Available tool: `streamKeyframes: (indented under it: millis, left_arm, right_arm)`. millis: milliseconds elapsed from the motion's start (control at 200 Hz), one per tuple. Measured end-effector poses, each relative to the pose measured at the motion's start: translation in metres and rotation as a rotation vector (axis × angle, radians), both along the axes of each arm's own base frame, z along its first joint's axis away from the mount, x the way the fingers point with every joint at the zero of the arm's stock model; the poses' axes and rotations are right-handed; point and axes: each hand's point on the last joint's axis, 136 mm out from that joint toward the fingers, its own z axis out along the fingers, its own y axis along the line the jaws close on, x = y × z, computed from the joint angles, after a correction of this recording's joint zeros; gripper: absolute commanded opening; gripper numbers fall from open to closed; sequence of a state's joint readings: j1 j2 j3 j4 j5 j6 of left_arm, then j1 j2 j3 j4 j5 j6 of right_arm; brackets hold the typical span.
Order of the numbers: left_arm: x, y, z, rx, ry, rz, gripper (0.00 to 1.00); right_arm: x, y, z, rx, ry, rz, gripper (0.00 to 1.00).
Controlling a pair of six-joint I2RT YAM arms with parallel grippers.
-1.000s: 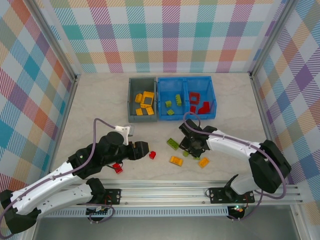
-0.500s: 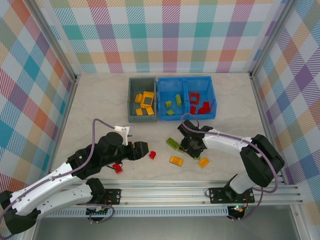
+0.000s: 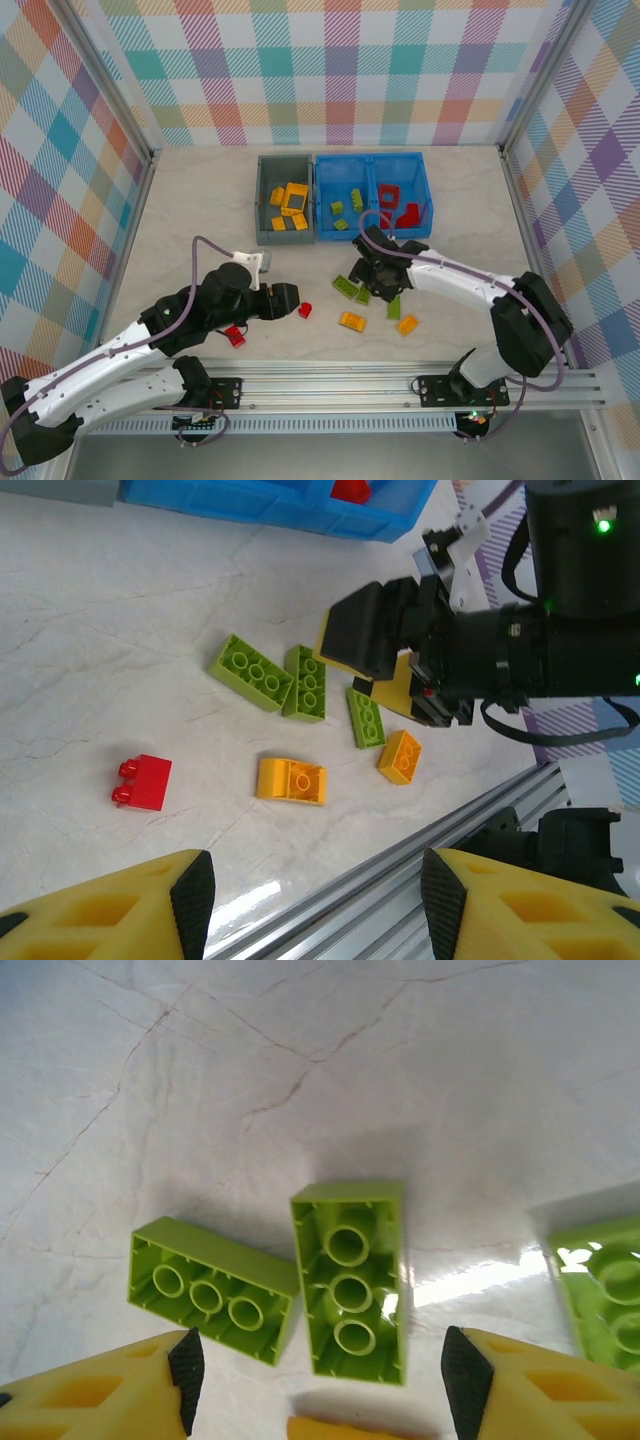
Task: Sort the legos into containers by color
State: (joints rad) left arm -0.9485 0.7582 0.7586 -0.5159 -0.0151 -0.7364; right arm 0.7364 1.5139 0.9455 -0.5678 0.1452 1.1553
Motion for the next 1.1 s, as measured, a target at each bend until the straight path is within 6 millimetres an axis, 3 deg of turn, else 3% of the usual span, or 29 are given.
streamKeyframes:
  millis: [150, 360, 515, 625, 695, 785, 925, 990, 1100]
  left_arm:
    - [0.002, -0.002, 0.008, -0.009, -0.008, -0.001, 0.59]
    - [0.003, -0.004, 0.014, -0.019, -0.021, -0.004, 0.59]
    - [0.003, -0.004, 0.015, -0.024, -0.025, -0.004, 0.59]
    - [0.004, -0.005, 0.017, -0.030, -0.029, -0.004, 0.59]
    - [0.005, -0.007, 0.022, -0.036, -0.034, -0.004, 0.59]
    - [0.009, -0.011, 0.031, -0.043, -0.043, 0.000, 0.59]
    - [0.021, -0.019, 0.046, -0.036, -0.071, 0.019, 0.59]
    - [0.029, -0.026, 0.054, -0.034, -0.085, 0.027, 0.59]
    - [0.038, -0.036, 0.060, -0.028, -0.097, 0.028, 0.59]
  right_arm:
    - [0.004, -0.004, -0.020, -0.038, 0.052, -0.004, 0.62]
    - [0.006, -0.005, -0.045, -0.074, 0.123, -0.006, 0.45]
    - [0.005, -0.007, -0.046, -0.083, 0.129, -0.010, 0.31]
    - [0.008, -0.010, -0.041, -0.100, 0.101, -0.006, 0.29]
    - [0.012, -0.015, -0.029, -0.121, 0.066, 0.009, 0.29]
    - [0.029, -0.009, 0.003, -0.129, -0.015, 0.061, 0.29]
    - [0.087, 0.024, 0.077, -0.116, -0.217, 0.160, 0.29]
    - [0.115, 0.037, 0.100, -0.127, -0.281, 0.189, 0.28]
    - [0.157, 0.047, 0.103, -0.181, -0.318, 0.227, 0.28]
